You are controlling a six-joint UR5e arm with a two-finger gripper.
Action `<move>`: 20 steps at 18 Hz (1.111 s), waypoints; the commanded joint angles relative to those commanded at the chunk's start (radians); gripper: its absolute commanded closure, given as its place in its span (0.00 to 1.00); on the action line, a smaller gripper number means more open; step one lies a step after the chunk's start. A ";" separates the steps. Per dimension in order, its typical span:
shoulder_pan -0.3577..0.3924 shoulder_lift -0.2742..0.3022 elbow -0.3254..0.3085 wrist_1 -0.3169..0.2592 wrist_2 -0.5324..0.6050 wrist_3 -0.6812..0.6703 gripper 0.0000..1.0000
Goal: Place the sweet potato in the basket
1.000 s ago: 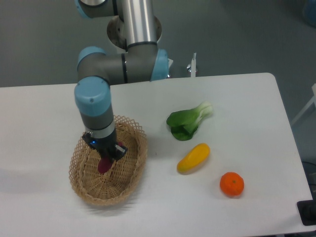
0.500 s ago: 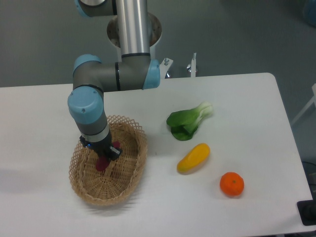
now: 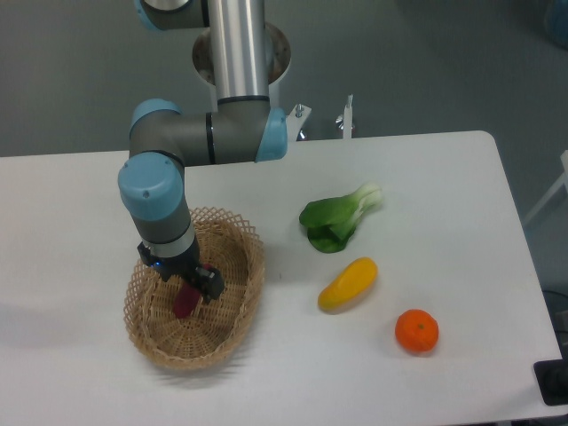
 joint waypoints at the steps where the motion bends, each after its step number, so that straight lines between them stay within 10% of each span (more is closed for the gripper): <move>1: 0.002 -0.002 0.026 -0.002 0.003 0.002 0.00; 8: 0.083 0.014 0.114 -0.028 0.003 0.084 0.00; 20: 0.316 0.156 0.137 -0.272 -0.023 0.388 0.00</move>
